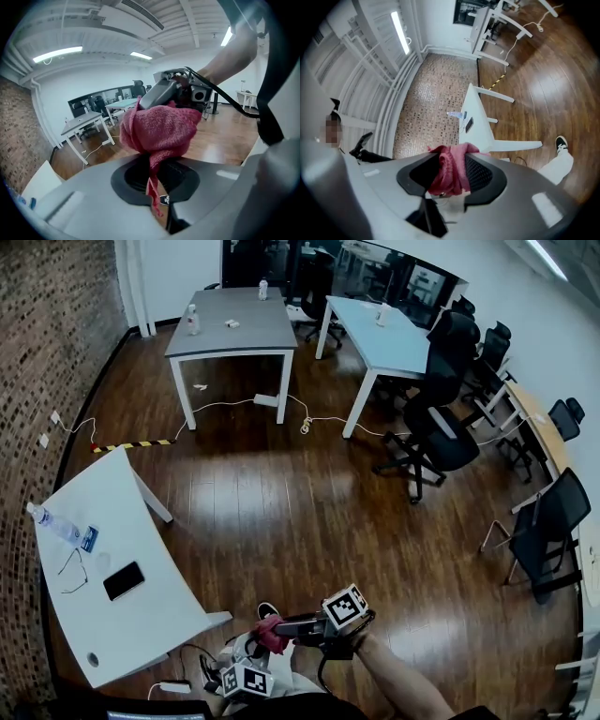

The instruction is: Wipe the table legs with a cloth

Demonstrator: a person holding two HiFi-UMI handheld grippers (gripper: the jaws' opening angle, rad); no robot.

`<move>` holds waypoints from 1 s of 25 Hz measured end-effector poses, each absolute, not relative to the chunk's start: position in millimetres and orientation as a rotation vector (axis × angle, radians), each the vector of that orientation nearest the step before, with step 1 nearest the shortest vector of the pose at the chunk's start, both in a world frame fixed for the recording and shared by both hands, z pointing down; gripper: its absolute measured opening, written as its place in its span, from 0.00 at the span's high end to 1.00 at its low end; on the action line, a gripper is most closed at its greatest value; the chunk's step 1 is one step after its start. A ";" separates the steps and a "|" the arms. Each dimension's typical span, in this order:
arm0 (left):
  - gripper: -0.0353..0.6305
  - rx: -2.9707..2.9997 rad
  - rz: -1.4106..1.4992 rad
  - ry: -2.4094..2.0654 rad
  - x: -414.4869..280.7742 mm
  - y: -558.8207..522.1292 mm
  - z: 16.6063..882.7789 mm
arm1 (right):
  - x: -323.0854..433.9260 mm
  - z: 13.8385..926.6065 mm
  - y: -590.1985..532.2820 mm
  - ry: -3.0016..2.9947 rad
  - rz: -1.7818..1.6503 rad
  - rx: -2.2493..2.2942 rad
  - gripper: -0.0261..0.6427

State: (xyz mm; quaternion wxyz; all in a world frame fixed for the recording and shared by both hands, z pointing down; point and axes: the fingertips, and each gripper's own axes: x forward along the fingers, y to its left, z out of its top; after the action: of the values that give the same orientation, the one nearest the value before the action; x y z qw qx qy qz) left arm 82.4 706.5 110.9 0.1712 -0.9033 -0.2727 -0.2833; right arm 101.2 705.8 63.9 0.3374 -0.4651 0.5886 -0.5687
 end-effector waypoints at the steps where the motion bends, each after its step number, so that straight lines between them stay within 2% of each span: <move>1: 0.92 -2.561 -0.812 -0.771 90.4 705.2 111.2 | 105.4 63.6 709.3 1.580 -1.505 -1.215 0.70; 5: 0.92 -2.538 -0.861 -0.791 132.2 706.0 114.4 | 135.9 66.8 713.7 1.745 -1.569 -1.239 0.49; 7: 0.92 -2.516 -0.854 -0.798 156.5 707.6 111.4 | 152.3 76.9 707.2 1.775 -1.649 -1.254 0.48; 8: 0.92 -2.512 -0.852 -0.794 168.5 706.2 110.7 | 161.8 83.8 703.2 1.771 -1.695 -1.263 0.49; 9: 0.92 -2.518 -0.857 -0.783 180.1 702.6 111.3 | 174.2 91.1 699.5 1.757 -1.732 -1.281 0.57; 10: 0.92 -2.532 -0.868 -0.768 191.2 696.8 112.7 | 189.1 96.3 695.8 1.737 -1.746 -1.298 0.74; 12: 0.91 -2.566 -0.905 -0.735 209.2 682.3 116.5 | 217.8 96.1 687.4 1.700 -1.719 -1.296 0.80; 25: 0.91 -2.739 -1.309 -0.336 228.9 609.0 155.6 | 291.4 113.5 605.9 1.934 -1.891 -1.142 0.82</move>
State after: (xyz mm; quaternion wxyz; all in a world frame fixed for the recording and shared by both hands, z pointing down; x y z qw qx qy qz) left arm 228.9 609.0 155.6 0.0437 -0.8959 -0.1098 -0.4282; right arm 291.4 605.9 113.5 0.1025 -0.3870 0.6551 -0.6407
